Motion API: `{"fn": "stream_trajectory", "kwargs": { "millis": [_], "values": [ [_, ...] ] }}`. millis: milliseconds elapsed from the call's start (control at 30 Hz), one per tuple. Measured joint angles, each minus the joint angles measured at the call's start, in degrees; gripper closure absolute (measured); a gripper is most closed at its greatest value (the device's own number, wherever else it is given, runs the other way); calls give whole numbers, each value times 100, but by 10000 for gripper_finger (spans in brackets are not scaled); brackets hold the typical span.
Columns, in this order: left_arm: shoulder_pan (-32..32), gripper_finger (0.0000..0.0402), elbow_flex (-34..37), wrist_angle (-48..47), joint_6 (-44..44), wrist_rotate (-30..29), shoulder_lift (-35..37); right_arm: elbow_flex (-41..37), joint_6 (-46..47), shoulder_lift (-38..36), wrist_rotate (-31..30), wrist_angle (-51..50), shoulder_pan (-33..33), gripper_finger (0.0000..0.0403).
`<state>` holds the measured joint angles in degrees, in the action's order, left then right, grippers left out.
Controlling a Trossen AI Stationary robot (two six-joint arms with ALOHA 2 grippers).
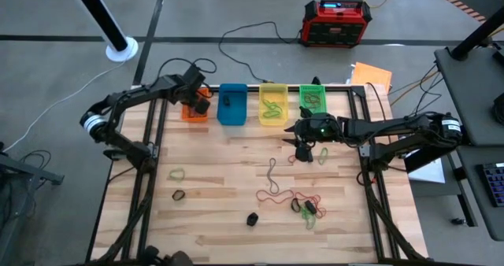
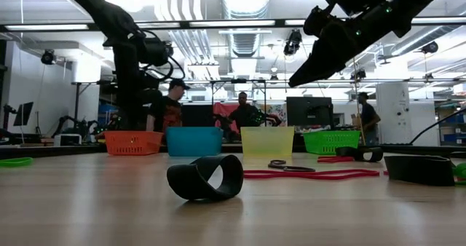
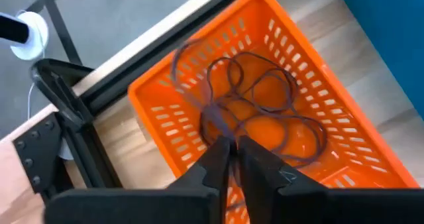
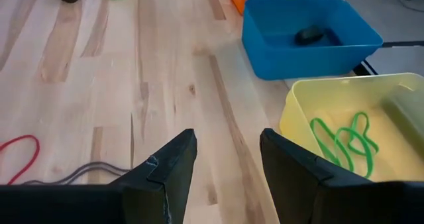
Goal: Sort rubber bands into baskets
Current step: Put the black rubber band into the blue bin
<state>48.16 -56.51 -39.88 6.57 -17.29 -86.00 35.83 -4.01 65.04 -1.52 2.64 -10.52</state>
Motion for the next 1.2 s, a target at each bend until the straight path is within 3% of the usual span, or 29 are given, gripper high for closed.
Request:
{"fn": "stream_trajectory", "kwargs": {
  "millis": [300, 500, 667, 867, 1000, 1100, 1200],
  "values": [
    [-33, 289, -2, -103, 0, 17, 137, 0, 43, 0, 0, -26, 0, 239],
    [-906, 267, 181, -328, 554, 23, 1234, 0, 463, 0, -444, -72, 0, 239],
    [-2419, 268, 881, 994, 622, 23, 2475, 113, 1520, 0, -998, -860, 0, 239],
    [-3973, 269, 2083, 3077, -137, -286, 3427, 772, 3548, 0, -1056, -3577, 0, 244],
    [-4509, 269, 2780, 4288, -857, -275, 3649, 1004, 4459, 0, -1042, -4792, 2, 255],
    [-4604, 269, 3108, 5151, -1058, -281, 3699, 1038, 4854, 0, -946, -5155, 0, 261],
    [-4605, 269, 3235, 5403, -1078, -281, 3698, 1029, 5036, 1, -796, -5198, 0, 264]
  ]
}}
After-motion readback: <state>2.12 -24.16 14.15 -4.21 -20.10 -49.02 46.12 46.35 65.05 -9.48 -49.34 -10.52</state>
